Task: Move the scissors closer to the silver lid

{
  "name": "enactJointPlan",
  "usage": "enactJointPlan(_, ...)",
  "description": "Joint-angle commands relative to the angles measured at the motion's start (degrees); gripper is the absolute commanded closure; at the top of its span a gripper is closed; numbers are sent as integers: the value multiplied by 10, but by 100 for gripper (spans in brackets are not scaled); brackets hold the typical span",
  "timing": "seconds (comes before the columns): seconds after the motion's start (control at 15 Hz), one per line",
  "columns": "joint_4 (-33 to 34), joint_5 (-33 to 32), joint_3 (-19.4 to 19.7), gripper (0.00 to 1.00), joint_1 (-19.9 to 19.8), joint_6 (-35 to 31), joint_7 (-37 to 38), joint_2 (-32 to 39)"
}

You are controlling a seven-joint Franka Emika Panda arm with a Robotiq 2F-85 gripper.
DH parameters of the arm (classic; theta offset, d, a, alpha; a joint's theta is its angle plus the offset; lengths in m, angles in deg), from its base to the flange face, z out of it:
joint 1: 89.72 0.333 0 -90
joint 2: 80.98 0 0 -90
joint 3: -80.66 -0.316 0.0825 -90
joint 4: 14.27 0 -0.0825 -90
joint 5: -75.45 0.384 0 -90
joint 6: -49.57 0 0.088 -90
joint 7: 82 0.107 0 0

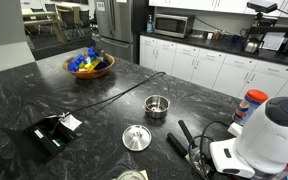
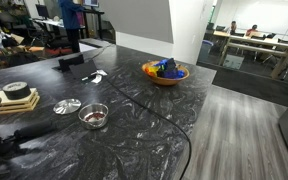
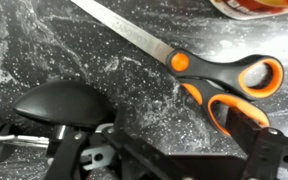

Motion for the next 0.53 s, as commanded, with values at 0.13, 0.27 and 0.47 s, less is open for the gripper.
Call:
enactJointPlan(0.13,-2,2,-6,6,-8,-18,-12,8)
enactJointPlan(0.27,-3,13,-4,7,-6,-20,-14,8)
enactJointPlan(0.47,-4,25,-3,34,-5,-22,-16,10)
